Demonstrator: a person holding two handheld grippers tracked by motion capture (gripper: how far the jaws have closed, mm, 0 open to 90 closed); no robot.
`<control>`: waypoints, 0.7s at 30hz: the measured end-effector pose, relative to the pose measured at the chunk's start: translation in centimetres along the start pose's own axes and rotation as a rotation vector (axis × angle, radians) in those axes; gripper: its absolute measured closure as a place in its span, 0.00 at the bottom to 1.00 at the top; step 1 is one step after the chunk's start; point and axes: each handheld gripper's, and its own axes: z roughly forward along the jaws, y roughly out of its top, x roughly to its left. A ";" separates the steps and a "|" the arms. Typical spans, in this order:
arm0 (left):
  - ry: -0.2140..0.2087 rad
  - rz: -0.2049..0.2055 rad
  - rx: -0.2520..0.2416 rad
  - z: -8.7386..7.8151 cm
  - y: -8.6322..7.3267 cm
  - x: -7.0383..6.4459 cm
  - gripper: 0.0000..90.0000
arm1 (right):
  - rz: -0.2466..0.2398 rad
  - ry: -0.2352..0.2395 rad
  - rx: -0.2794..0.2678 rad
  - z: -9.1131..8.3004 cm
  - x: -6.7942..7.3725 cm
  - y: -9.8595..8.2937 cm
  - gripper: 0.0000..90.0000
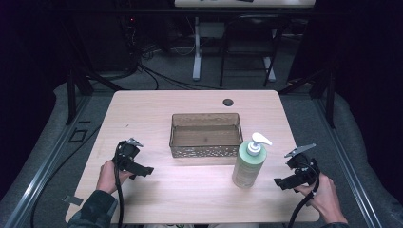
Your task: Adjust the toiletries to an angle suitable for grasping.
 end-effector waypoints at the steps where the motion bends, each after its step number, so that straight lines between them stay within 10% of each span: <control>1: 0.000 0.000 0.000 0.0 0.0 0.0 0.00 | 0.000 0.000 0.000 0.0 0.0 0.0 0.00; 21: 0.020 0.021 0.032 0.3 -0.2 0.7 0.00 | -0.044 0.056 0.004 -2.4 1.0 1.2 0.00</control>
